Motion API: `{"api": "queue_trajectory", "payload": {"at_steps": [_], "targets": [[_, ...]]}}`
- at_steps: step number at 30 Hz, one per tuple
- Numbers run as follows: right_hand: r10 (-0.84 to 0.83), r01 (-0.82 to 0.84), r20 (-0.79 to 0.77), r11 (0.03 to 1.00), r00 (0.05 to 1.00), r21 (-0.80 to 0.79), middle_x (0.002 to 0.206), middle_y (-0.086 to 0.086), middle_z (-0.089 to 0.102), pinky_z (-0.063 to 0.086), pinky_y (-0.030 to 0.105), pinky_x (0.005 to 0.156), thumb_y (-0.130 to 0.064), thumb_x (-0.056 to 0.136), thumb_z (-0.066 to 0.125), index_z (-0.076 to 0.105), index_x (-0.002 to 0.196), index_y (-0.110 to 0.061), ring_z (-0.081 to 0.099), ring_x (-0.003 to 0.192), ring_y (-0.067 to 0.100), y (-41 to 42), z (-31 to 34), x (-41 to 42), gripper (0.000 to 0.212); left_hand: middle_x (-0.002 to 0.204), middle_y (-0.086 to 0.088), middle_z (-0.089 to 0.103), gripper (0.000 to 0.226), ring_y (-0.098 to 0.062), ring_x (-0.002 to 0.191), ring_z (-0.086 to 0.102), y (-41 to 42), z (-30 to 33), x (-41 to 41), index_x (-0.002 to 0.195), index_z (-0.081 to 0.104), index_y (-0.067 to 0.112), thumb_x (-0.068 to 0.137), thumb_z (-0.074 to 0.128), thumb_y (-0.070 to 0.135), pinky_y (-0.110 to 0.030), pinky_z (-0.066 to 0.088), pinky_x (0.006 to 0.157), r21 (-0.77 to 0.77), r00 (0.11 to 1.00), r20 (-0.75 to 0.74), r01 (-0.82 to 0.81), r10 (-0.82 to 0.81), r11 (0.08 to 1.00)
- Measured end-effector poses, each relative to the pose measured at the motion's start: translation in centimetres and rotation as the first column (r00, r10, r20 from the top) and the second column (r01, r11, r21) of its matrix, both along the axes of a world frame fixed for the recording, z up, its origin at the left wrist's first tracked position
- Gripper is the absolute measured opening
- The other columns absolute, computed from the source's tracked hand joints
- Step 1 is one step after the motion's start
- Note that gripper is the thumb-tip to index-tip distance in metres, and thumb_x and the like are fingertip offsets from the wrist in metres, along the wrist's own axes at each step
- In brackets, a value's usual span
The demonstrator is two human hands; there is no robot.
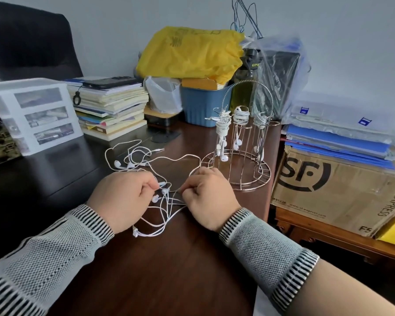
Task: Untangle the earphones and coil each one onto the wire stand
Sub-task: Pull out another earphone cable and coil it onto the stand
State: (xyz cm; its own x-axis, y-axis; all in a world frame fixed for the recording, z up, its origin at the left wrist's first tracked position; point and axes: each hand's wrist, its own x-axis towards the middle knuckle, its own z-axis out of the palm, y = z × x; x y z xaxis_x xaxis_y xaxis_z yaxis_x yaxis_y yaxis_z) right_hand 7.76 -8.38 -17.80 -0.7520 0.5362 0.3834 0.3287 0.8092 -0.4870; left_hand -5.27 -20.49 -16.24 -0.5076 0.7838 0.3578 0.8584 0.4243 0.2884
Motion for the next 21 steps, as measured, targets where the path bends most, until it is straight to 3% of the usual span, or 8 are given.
{"api": "queue_trajectory", "payload": {"at_steps": [3,5,8,11,13,16,21], "targets": [[0.031,-0.031,0.009,0.999,0.999,0.023,0.092,-0.003,0.057,0.03,0.019,0.086,-0.03,0.084,0.056,0.075,0.093,-0.022,0.043,0.093,0.015,0.0,-0.1,0.2,0.022,0.098,0.016,0.071,0.029,-0.007,0.097,0.063,-0.1,0.0,0.0,0.102,0.071,0.03,0.095,0.047,0.017,-0.026,0.047,0.089,0.001,0.999,0.046,0.001,-0.001,1.0],[0.055,-0.055,0.008,0.997,0.998,0.051,0.089,-0.004,0.056,0.029,0.018,0.085,-0.028,0.084,0.06,0.074,0.089,-0.021,0.041,0.088,0.012,0.0,-0.3,0.2,0.017,0.098,0.015,0.071,0.029,-0.008,0.098,0.063,0.0,-0.1,0.0,0.103,0.071,0.029,0.096,0.046,0.018,-0.027,0.047,0.089,0.009,0.998,0.064,-0.006,0.005,1.0],[0.037,-0.037,0.006,0.999,0.999,0.034,0.093,0.0,0.062,0.032,0.018,0.086,-0.027,0.086,0.057,0.073,0.086,-0.018,0.042,0.089,0.014,0.3,-0.3,0.2,0.018,0.074,0.009,0.069,0.027,-0.011,0.075,0.063,0.6,0.0,0.4,0.083,0.069,0.026,0.094,0.047,0.037,-0.032,0.051,0.074,0.05,0.998,0.06,-0.019,0.016,0.999],[0.027,-0.027,0.002,0.998,1.0,-0.049,0.095,-0.002,0.063,0.029,0.016,0.086,-0.037,0.082,0.043,0.074,0.088,-0.02,0.038,0.09,0.01,0.3,-0.2,0.1,0.036,0.062,0.01,0.062,0.031,-0.003,0.065,0.057,1.1,-0.1,1.3,0.069,0.061,0.028,0.085,0.055,0.053,-0.026,0.046,0.062,-0.009,0.996,0.08,-0.037,0.038,0.999],[0.025,-0.025,-0.012,0.998,1.0,-0.059,0.094,-0.002,0.064,0.026,0.015,0.081,-0.035,0.08,0.04,0.073,0.089,-0.019,0.041,0.09,0.011,0.2,-0.1,0.1,0.038,0.063,0.012,0.064,0.024,-0.001,0.064,0.059,1.1,-0.3,1.2,0.068,0.061,0.031,0.085,0.062,0.047,-0.023,0.047,0.061,-0.028,0.992,0.117,-0.053,0.056,0.998],[-0.036,0.029,-0.092,0.997,0.995,-0.077,0.087,-0.001,0.067,0.029,0.021,0.076,-0.017,0.087,0.049,0.063,0.094,-0.017,0.048,0.091,0.018,0.3,-0.2,0.1,0.015,0.064,0.011,0.067,0.019,-0.002,0.066,0.061,1.1,-0.5,0.6,0.069,0.065,0.027,0.087,0.065,0.034,-0.024,0.05,0.065,0.006,0.979,0.191,-0.068,0.065,0.998],[-0.022,0.032,-0.159,0.998,0.987,0.062,0.096,0.003,0.063,0.038,0.03,0.086,-0.019,0.083,0.043,0.065,0.096,-0.015,0.047,0.089,0.021,0.6,-0.5,-1.2,0.026,0.066,0.008,0.069,0.014,-0.009,0.067,0.066,1.3,-1.0,0.3,0.077,0.064,0.025,0.091,0.06,0.026,-0.036,0.056,0.073,0.05,0.971,0.232,-0.065,0.051,0.997]]}}
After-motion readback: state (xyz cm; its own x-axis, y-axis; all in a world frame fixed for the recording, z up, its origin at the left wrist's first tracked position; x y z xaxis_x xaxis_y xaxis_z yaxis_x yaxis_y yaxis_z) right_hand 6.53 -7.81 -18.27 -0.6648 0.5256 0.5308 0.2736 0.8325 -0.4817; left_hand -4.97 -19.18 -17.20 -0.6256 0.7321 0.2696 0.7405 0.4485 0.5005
